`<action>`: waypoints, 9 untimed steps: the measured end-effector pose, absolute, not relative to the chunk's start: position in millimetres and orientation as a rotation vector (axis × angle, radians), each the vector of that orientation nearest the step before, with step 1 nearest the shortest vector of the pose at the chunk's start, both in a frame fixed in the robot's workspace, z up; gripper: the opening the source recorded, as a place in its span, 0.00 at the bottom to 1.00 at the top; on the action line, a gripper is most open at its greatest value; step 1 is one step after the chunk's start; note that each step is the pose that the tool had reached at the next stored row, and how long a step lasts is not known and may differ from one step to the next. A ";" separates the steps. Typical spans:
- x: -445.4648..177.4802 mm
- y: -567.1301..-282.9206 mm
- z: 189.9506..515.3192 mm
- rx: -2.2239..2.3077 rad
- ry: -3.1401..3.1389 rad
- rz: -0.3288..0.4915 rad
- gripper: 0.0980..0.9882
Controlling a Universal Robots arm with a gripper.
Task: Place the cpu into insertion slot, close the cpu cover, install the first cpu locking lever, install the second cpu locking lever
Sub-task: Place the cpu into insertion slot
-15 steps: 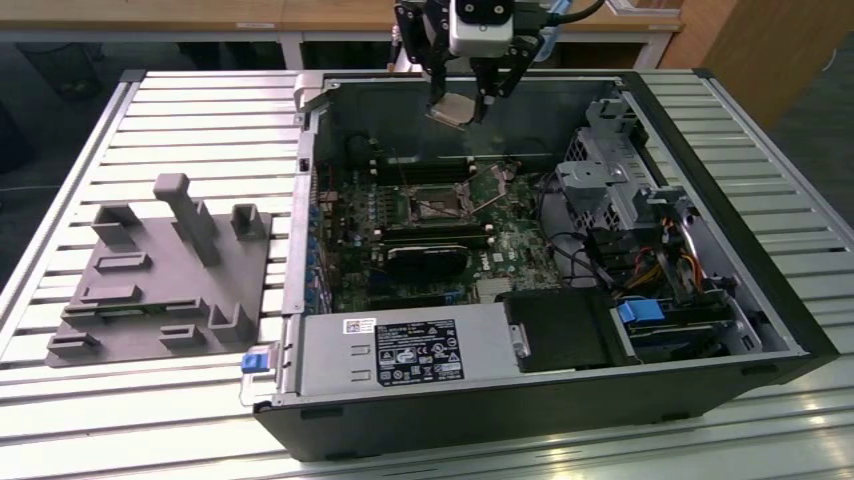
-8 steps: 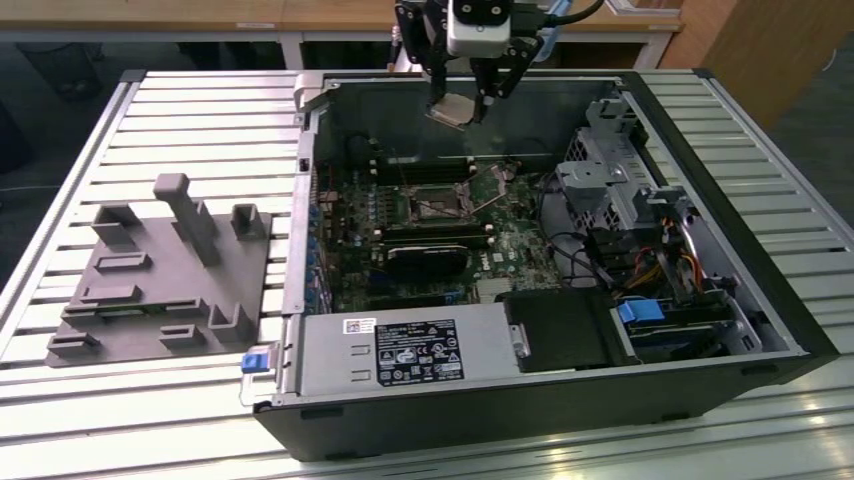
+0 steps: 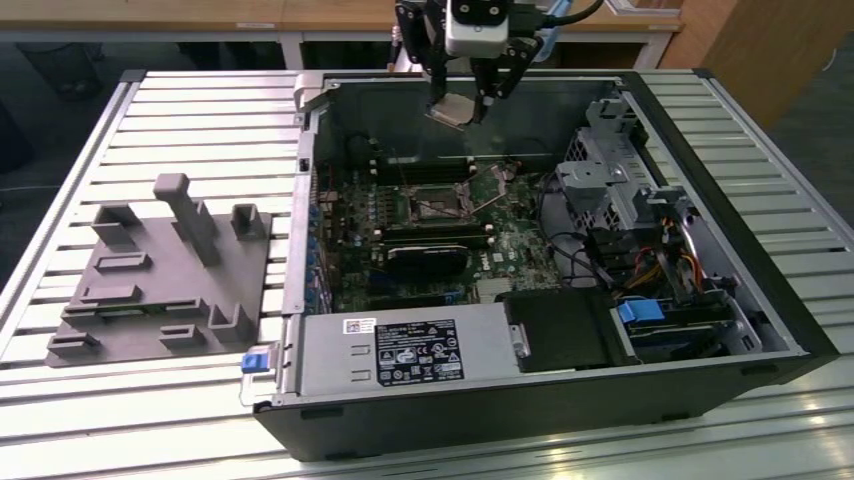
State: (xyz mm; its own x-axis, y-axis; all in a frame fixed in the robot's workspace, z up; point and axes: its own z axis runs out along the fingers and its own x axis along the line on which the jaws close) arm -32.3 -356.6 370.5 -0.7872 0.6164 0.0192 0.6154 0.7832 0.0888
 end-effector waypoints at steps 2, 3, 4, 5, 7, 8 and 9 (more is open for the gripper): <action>-32.4 -356.6 370.4 1.027 2.954 0.141 0.50; -32.4 -356.6 370.4 1.029 2.953 0.141 0.50; -32.5 -356.6 370.3 1.032 2.952 0.141 0.50; -32.5 -356.6 370.3 1.035 2.951 0.141 0.50; -32.5 -356.5 370.2 1.041 2.948 0.141 0.50; -32.5 -356.5 370.1 1.045 2.947 0.141 0.50; -32.5 -356.5 370.0 1.048 2.946 0.141 0.50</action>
State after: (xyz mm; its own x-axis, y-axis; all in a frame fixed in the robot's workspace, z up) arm -32.5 -356.5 370.0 -0.7756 0.6309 0.0192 0.6299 0.7716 0.0888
